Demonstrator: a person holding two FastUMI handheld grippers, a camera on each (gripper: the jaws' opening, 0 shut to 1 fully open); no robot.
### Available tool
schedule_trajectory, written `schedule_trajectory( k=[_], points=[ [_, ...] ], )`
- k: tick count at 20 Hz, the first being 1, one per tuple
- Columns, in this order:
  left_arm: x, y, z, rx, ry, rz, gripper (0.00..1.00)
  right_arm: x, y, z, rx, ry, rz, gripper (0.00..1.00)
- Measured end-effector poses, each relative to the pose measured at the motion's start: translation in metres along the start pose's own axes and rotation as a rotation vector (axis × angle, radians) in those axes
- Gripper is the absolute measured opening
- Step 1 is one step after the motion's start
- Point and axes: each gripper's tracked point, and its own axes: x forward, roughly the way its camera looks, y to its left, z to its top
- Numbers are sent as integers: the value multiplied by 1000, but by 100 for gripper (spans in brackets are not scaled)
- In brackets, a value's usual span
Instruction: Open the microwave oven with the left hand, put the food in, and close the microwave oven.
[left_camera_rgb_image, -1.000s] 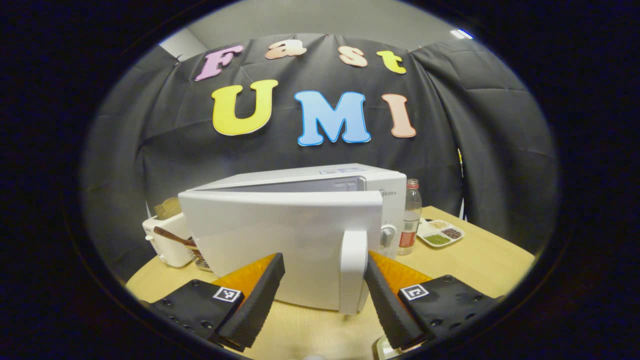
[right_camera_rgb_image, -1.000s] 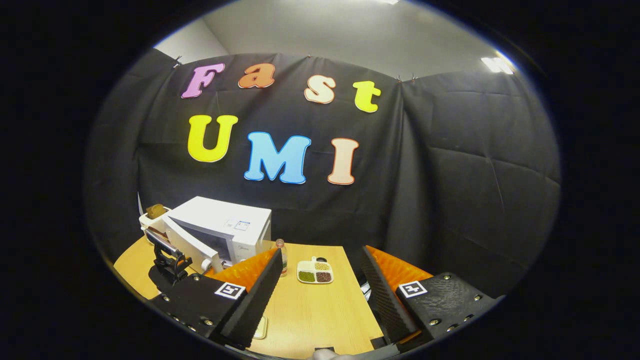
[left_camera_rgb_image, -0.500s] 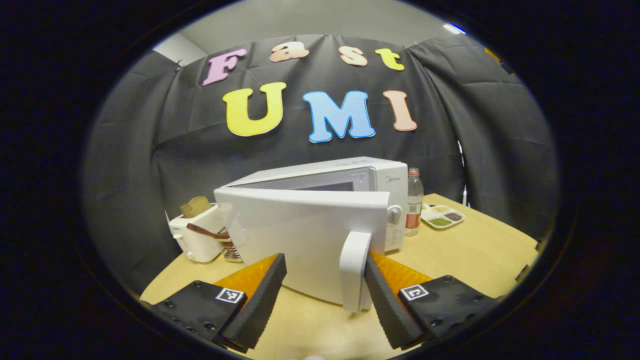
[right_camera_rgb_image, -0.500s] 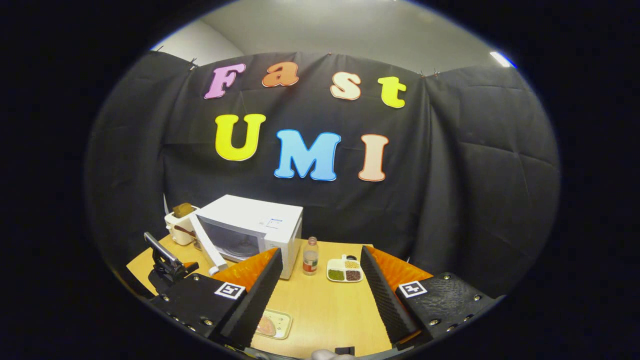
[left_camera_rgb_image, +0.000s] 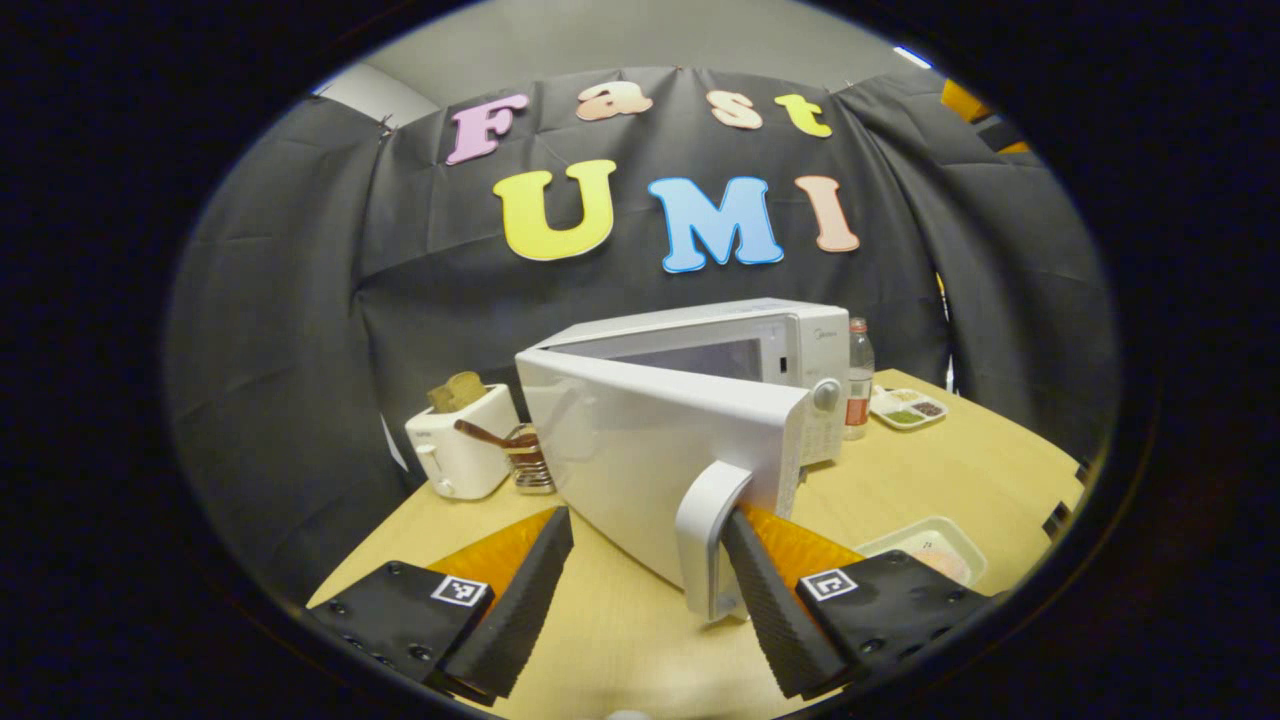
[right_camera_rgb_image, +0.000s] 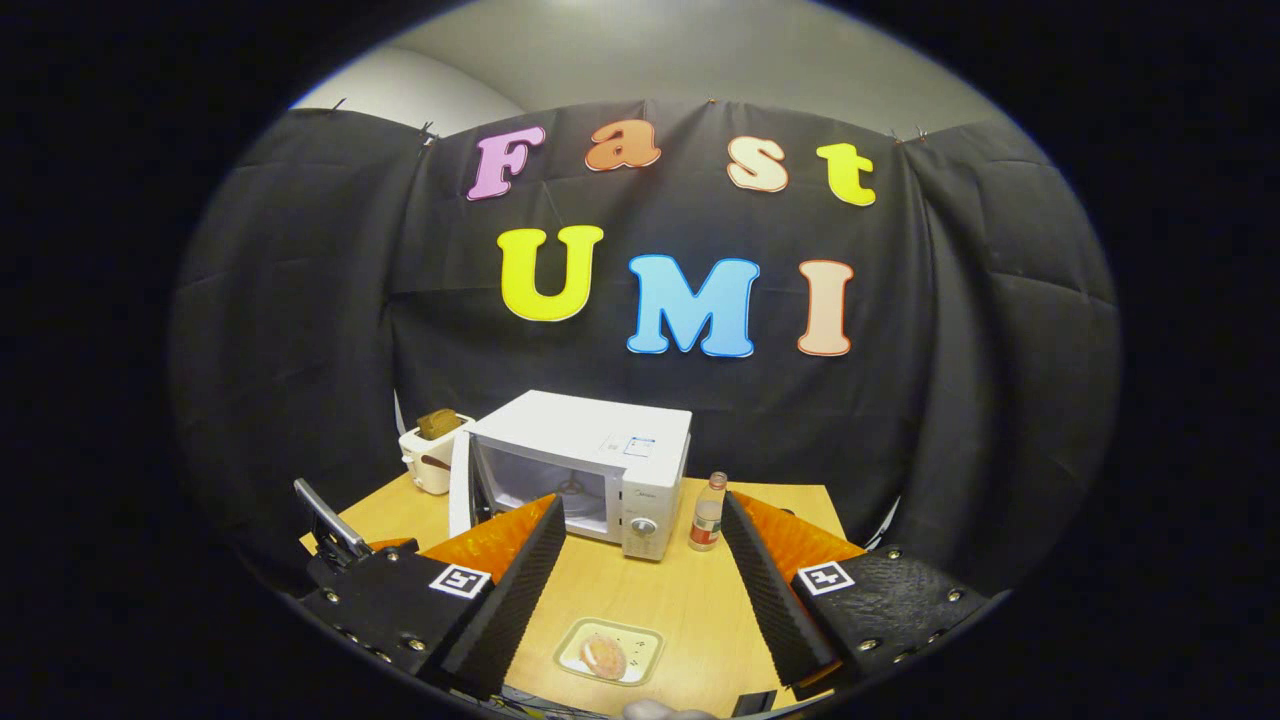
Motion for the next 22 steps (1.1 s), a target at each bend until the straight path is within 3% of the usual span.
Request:
schedule_trajectory(
  k=[1, 2, 7, 17, 19, 22],
  points=[
    [-4, 9, -3, 0, 5, 13, 100, 1, 6, 1, -3, -3, 9, 96],
    [-8, 17, -6, -1, 9, 26, 94, 4, 12, 3, -5, -6, 18, 95],
    [-20, 50, -16, 9, 23, 60, 100, 14, 43, 4, -25, 0, 61, 95],
    [-38, 125, -41, -30, 48, 107, 100, 33, 100, 11, -46, -2, 143, 96],
    [-41, 133, -42, -40, 58, 112, 94, 35, 106, 12, -44, 1, 152, 95],
    [-44, 141, -47, -33, 66, 118, 98, 36, 112, 12, -40, 1, 160, 96]
  ],
)
